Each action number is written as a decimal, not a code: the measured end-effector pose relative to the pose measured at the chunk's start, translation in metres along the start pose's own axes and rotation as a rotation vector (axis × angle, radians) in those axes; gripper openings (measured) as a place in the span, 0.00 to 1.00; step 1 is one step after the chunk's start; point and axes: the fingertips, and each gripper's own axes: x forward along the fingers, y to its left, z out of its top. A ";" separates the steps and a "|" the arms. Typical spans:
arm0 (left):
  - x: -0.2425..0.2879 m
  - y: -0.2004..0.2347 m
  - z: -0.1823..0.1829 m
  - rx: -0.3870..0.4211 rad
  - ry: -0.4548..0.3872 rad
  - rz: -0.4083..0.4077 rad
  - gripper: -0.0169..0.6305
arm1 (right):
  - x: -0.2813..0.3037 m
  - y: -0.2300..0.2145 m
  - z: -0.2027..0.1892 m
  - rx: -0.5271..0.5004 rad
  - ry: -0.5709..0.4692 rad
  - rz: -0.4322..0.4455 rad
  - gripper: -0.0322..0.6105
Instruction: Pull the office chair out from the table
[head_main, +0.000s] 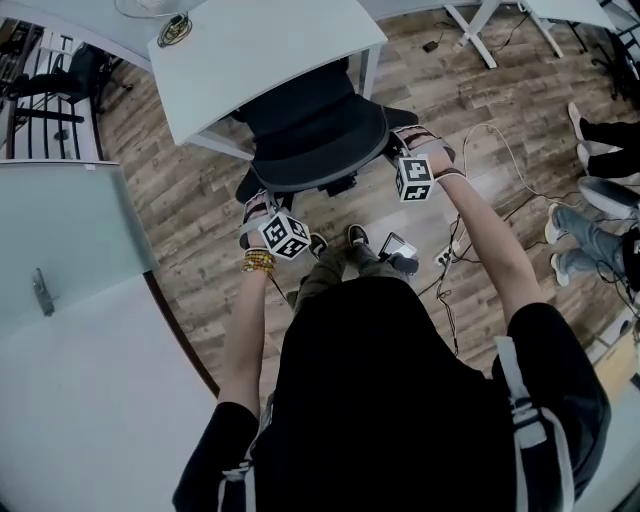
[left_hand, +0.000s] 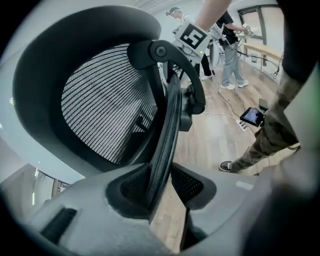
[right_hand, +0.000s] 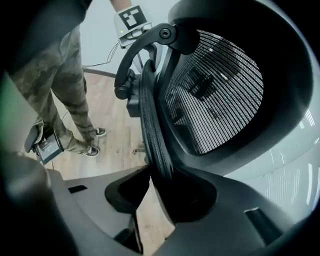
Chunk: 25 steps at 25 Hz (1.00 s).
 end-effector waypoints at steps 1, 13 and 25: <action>0.001 0.000 -0.001 0.000 0.001 0.004 0.26 | 0.000 0.001 0.001 0.008 0.005 0.003 0.26; -0.002 0.023 -0.052 0.023 0.045 -0.030 0.28 | 0.005 0.017 0.051 0.124 0.085 0.013 0.26; -0.008 0.052 -0.115 0.132 -0.012 -0.056 0.29 | 0.018 0.035 0.121 0.238 0.178 -0.024 0.26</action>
